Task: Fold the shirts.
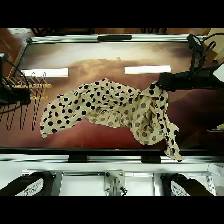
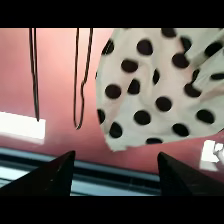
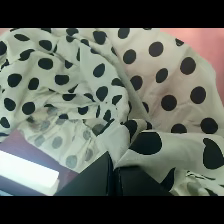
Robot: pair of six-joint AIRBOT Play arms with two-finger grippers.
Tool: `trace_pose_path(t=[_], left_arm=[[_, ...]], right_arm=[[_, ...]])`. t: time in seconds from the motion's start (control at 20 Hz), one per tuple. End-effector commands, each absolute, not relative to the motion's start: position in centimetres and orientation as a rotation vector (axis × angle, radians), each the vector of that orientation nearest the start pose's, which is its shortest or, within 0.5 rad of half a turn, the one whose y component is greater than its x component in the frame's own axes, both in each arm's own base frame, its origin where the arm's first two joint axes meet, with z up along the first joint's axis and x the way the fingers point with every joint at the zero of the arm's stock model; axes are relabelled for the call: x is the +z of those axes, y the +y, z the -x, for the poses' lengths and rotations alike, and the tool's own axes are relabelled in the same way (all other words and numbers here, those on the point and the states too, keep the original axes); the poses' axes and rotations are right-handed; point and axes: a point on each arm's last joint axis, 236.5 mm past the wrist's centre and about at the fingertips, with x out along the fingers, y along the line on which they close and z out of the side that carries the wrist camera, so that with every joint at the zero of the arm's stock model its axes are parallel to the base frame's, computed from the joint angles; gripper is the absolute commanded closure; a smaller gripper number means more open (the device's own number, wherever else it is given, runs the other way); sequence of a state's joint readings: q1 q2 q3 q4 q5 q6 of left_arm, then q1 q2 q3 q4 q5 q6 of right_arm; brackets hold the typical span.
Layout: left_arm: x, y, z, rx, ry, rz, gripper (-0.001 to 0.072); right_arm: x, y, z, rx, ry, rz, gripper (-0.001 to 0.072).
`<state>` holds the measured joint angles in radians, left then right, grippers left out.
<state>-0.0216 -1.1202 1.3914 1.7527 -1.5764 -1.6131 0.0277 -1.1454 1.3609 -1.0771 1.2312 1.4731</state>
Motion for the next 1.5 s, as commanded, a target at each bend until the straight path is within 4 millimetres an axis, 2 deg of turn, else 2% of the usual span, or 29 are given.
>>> trace_pose_path(t=[0.0,0.1,0.2,0.25,0.35,0.6,0.8,1.1,1.45], left_arm=[[7.0,5.6,-30.1,0.208,1.357,-0.165,0.0123],[3.2,5.6,-28.7,0.192,1.399,-0.182,0.0123],[0.2,5.7,-27.7,0.192,1.435,-0.181,0.0127],[-1.0,5.9,-27.2,0.202,1.448,-0.17,0.0214],[-2.3,6.7,-26.6,0.219,1.46,-0.154,0.023],[-2.6,9.7,-27.0,0.274,1.41,-0.075,0.0225],[-3.3,10.2,-28.8,0.227,1.365,-0.09,0.0228],[-6.7,11.0,-29.0,0.228,1.446,-0.106,0.0248],[-7.3,12.3,-29.7,0.253,1.414,-0.084,0.0268]], right_arm=[[15.0,11.8,-37.7,0.396,1.049,-0.328,0.0654],[14.5,11.9,-36.7,0.404,1.095,-0.325,0.0655],[14.4,11.9,-36.3,0.397,1.116,-0.336,0.0654],[14.3,11.9,-36.3,0.395,1.12,-0.342,0.0654],[14.3,11.9,-36.3,0.39,1.122,-0.349,0.0655],[14.3,11.9,-36.3,0.376,1.128,-0.372,0.0654],[14.3,11.9,-36.3,0.374,1.128,-0.373,0.0654],[14.2,12.0,-35.9,0.368,1.151,-0.391,0.0654],[14.1,11.9,-35.7,0.367,1.16,-0.387,0.0654]])
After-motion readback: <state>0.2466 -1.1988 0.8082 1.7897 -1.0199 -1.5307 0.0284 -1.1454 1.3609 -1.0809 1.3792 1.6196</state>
